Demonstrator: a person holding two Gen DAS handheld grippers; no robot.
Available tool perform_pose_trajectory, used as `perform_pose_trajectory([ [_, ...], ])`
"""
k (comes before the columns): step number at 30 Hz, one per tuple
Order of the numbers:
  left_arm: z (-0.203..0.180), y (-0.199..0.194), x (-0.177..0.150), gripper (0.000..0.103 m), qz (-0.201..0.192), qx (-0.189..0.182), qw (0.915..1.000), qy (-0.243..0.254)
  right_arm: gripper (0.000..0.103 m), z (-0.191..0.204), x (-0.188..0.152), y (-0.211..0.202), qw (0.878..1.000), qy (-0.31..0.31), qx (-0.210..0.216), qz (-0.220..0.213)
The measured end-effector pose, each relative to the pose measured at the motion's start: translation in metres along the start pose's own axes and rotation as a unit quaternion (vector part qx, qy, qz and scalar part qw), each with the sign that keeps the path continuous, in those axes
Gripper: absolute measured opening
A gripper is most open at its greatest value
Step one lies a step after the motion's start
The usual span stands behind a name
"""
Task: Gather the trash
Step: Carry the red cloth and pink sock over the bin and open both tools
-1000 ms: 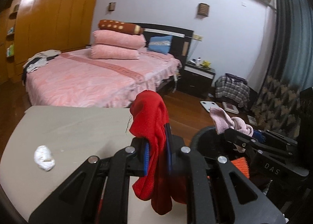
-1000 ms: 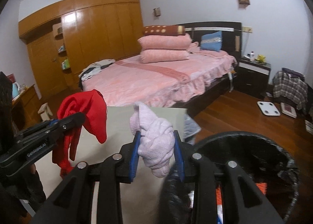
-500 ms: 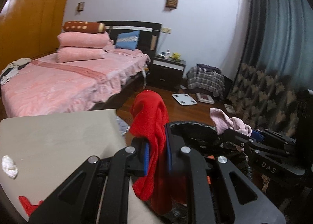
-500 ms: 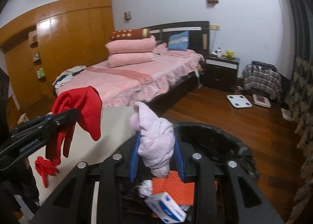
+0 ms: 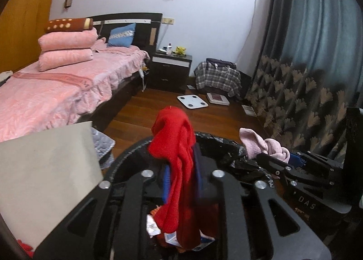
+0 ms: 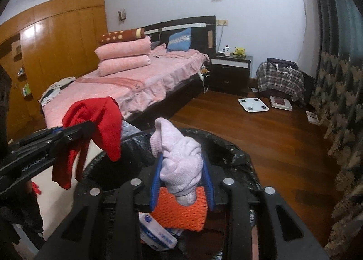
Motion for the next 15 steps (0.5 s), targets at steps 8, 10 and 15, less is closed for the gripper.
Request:
perform_pose_trajectory([
  [8,0.019,-0.018,-0.008,0.072,-0.004,0.021,0.9998,0.001,0.080,-0.009,-0.005,-0.001,1.000,-0.007,-0.016,-0.005],
  [10,0.031,-0.028,-0.006,0.077,-0.010,0.038,0.9992,0.003,0.088,-0.001,-0.003,-0.003,1.000,-0.009,-0.010,-0.014],
  [15,0.071,-0.062,-0.002,0.086,-0.023,0.085,0.9961,-0.006,0.097,0.026,0.000,-0.004,0.999,-0.013,0.022,-0.020],
])
Point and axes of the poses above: each gripper's, at about its wrist camera, not at the fingertips, and y roughly the way its jaws point, z to its left, x to its top, the point moved 6 cm from there along y, roughly the way its jaws point, and after that the axes turned 15 degrees about -z, right-handed, at the moved point
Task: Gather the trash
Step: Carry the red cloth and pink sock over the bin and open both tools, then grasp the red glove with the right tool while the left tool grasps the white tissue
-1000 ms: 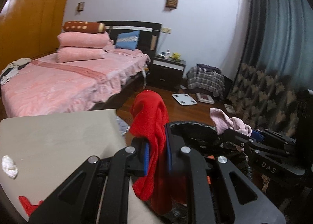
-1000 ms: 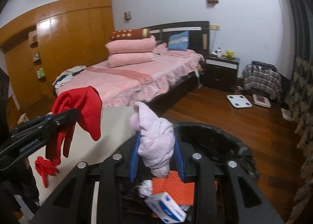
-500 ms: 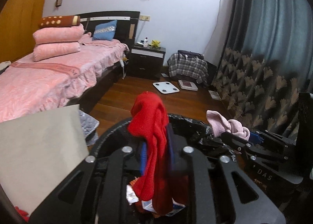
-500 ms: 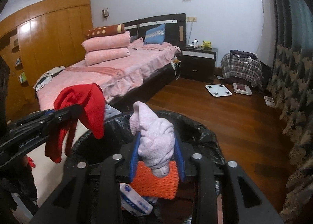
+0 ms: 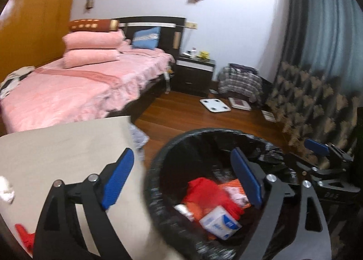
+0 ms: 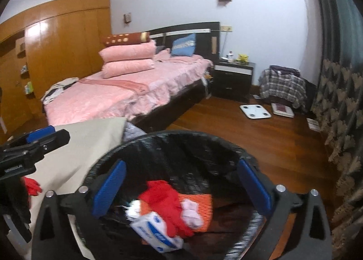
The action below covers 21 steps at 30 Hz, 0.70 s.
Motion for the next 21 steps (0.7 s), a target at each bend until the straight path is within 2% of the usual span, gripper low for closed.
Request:
perform_pose_trajectory([
  [8,0.090,-0.058,0.004,0.088,-0.013,0.094,0.9954,-0.013,0.097,0.083,0.001,0.008,0.997,0.003,0.076,0.006],
  [14,0.173,-0.113,-0.012,0.088,-0.007,0.181,0.9833,-0.018,0.097,0.163,-0.011,0.015,0.991,-0.012,0.136,0.017],
  [21,0.245,-0.158,-0.041,0.088,0.017,0.251,0.9675,-0.026,0.097,0.250,-0.039,0.021,0.979,-0.032,0.196,0.039],
])
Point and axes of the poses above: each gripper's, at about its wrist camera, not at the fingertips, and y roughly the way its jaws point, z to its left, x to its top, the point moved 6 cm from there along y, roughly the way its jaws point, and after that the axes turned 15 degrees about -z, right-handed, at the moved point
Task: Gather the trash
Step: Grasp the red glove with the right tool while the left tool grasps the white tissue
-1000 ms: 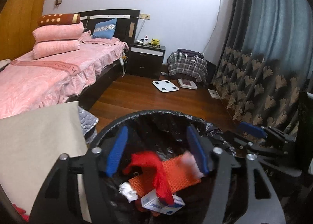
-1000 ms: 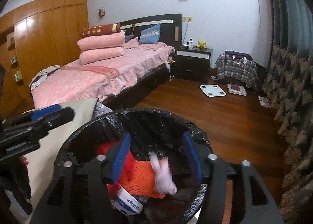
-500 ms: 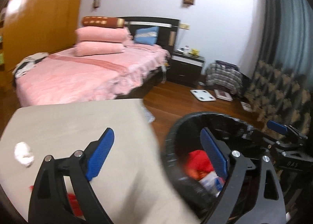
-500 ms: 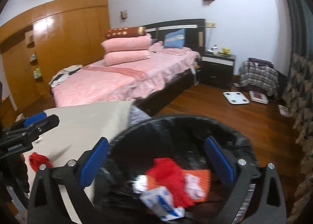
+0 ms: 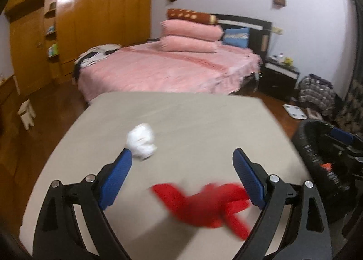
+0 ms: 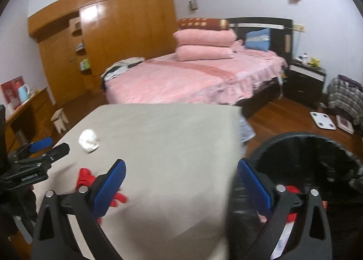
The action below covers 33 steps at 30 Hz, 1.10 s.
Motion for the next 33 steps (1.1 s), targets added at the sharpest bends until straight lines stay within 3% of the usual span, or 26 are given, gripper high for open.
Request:
perform_pose_trajectory([
  [9,0.078,0.012,-0.029,0.088,0.042,0.048,0.9978,-0.018,0.097,0.077,-0.036,0.034,0.998,-0.020,0.050,0.041],
  [17,0.103,0.022,-0.046,0.088,0.068,0.046,0.9964,-0.017,0.097,0.120,-0.057,0.052,0.994,-0.029,0.072,0.073],
  [27,0.117,0.039,-0.064,0.082,0.107,0.037,0.9913,-0.068,0.095,0.143,-0.082,0.068,0.988,-0.069,0.072,0.117],
  [30,0.117,0.040,-0.065,0.080,0.111,0.036,0.9907,-0.070,0.080,0.150,-0.089,0.071,0.984,-0.083,0.079,0.134],
  [33,0.115,0.040,-0.066,0.080,0.112,0.037,0.9907,-0.068,0.058,0.156,-0.095,0.069,0.981,-0.083,0.099,0.147],
])
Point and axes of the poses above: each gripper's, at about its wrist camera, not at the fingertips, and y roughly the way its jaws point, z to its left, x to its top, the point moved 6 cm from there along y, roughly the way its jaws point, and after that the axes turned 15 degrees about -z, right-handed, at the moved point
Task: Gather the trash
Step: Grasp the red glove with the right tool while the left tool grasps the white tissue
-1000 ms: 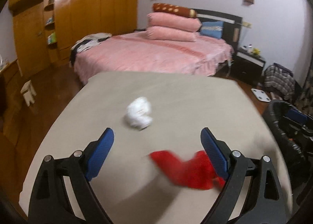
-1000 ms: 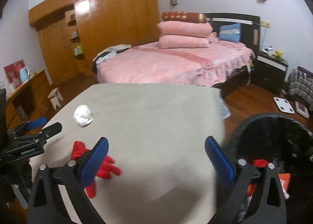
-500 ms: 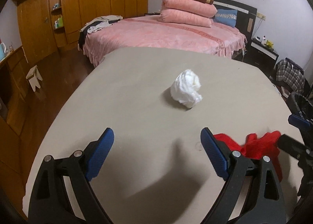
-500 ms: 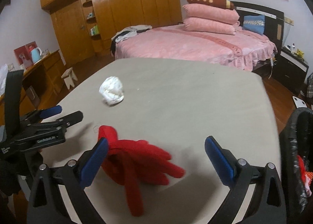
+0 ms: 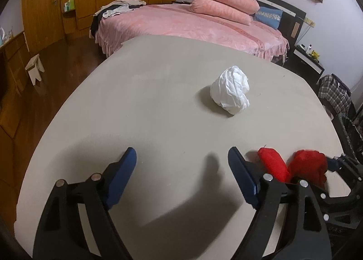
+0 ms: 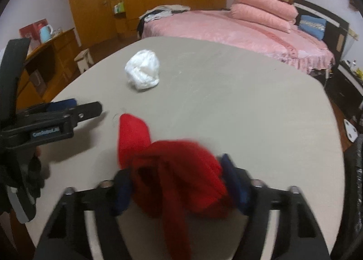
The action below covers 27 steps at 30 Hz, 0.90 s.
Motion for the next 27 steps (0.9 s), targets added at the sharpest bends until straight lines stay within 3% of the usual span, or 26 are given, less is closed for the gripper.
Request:
perform_pose_trajectory([
  [2,0.000,0.000,0.000,0.080,-0.001,0.000,1.0000,0.001,0.037,0.006,-0.001,-0.002,1.000,-0.004,0.019,-0.002],
  [5,0.000,0.000,0.000,0.080,0.000,0.001,1.0000,0.001,0.021,0.012,-0.002,-0.004,0.999,-0.005,0.037,-0.002],
  [18,-0.019,-0.005,0.013,0.080,-0.026,-0.010,0.9993,0.026,0.018,-0.019,0.018,-0.016,0.998,0.037,0.015,-0.040],
  [27,-0.049,0.024,0.038,0.081,-0.036,-0.027,0.9983,0.036,0.018,-0.063,0.048,-0.007,0.996,0.052,-0.024,-0.064],
])
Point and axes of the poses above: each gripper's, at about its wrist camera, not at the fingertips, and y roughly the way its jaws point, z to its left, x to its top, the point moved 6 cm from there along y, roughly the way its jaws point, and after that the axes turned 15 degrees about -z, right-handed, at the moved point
